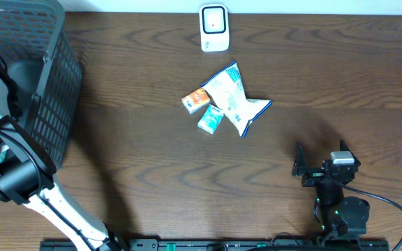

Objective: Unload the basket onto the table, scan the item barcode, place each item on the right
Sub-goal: 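Grasp the green wipes pack inside the basket with the left gripper, then lift the wipes pack out and drop it beside the orange package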

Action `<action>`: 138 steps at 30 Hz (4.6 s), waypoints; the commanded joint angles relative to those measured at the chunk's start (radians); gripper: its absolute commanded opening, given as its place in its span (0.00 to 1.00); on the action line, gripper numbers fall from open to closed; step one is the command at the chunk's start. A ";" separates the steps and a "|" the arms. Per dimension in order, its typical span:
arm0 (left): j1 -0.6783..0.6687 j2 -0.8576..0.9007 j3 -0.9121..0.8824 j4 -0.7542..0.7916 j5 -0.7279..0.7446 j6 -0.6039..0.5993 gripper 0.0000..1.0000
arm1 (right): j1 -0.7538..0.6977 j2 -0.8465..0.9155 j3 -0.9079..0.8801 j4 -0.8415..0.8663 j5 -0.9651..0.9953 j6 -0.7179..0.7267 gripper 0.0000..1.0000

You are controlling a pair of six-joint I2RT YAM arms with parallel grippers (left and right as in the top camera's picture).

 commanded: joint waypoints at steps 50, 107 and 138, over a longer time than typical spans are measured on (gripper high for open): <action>0.069 -0.007 -0.219 0.153 0.135 -0.056 0.07 | 0.003 -0.005 -0.002 -0.005 0.008 -0.012 0.99; -0.993 -0.267 -0.220 0.331 0.537 -0.010 0.12 | 0.003 -0.005 -0.002 -0.004 0.008 -0.012 0.99; -0.568 -0.655 -0.199 0.410 0.496 0.109 0.67 | 0.003 -0.005 -0.002 -0.005 0.008 -0.012 0.99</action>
